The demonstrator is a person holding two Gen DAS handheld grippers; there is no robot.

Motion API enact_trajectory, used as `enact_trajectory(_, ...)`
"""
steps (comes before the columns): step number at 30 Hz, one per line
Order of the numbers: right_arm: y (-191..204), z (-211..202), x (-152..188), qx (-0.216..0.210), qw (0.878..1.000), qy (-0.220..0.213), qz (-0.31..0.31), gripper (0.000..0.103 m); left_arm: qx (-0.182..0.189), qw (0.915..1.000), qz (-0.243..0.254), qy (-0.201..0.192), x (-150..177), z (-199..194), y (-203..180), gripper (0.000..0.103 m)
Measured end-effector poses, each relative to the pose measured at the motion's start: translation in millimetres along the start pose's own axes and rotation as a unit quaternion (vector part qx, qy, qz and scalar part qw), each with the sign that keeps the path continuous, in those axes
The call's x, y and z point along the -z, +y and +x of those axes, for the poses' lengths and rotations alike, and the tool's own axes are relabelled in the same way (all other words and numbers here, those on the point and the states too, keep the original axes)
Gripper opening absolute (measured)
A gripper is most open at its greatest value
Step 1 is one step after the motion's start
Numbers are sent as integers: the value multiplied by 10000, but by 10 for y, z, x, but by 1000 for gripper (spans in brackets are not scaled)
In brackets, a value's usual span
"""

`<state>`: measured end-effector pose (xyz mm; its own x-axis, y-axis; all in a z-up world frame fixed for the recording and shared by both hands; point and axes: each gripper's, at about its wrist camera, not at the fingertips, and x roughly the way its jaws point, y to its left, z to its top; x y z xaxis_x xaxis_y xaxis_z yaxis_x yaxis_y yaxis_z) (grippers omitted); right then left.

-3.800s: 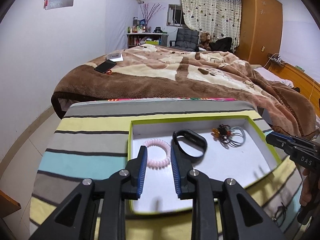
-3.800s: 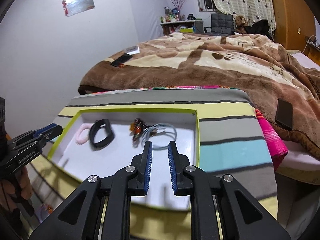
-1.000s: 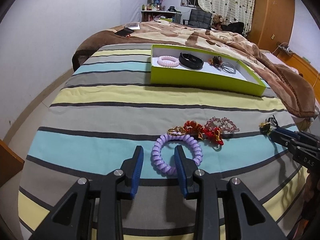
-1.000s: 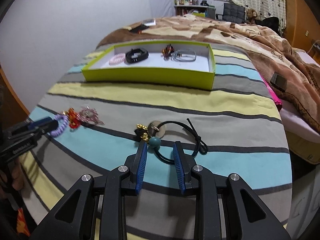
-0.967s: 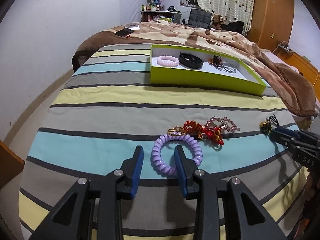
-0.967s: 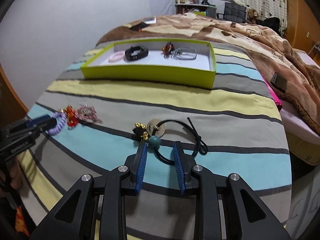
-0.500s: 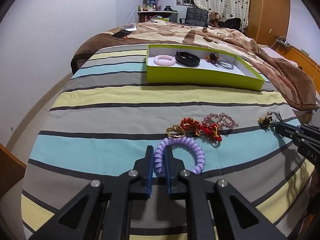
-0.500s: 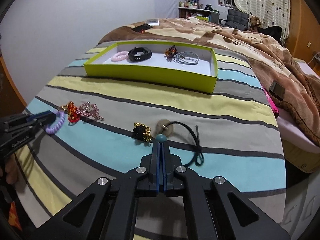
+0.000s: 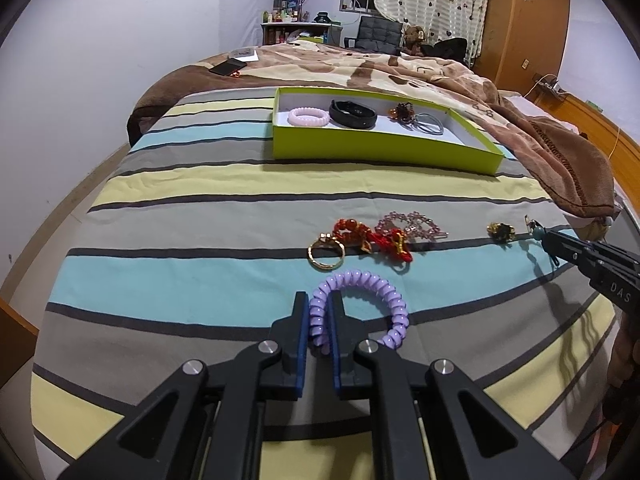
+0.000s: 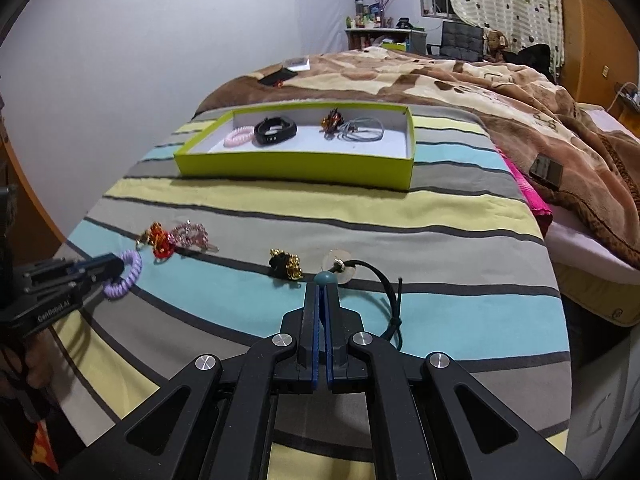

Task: Organize jewelry
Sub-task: 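Grasp the black hair elastic with teal bead with the right gripper while the left gripper holds the purple coil, then carry the purple coil and black elastic over the lime-green box with both grippers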

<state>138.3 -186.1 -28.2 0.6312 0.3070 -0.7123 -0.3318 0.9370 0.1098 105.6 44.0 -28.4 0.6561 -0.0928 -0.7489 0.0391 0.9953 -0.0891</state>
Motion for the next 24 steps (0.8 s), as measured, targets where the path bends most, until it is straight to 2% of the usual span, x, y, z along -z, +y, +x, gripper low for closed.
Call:
enact_trajectory(11,-19,-223,-18,-181,9990,-344,223,1,311,9992,-5,-260,-23,-202,-68,9)
enact_trajectory(24,41,-428,-129,-294,9966,-722,273,1,420,9968,209,-652,-233,-418,-247,9)
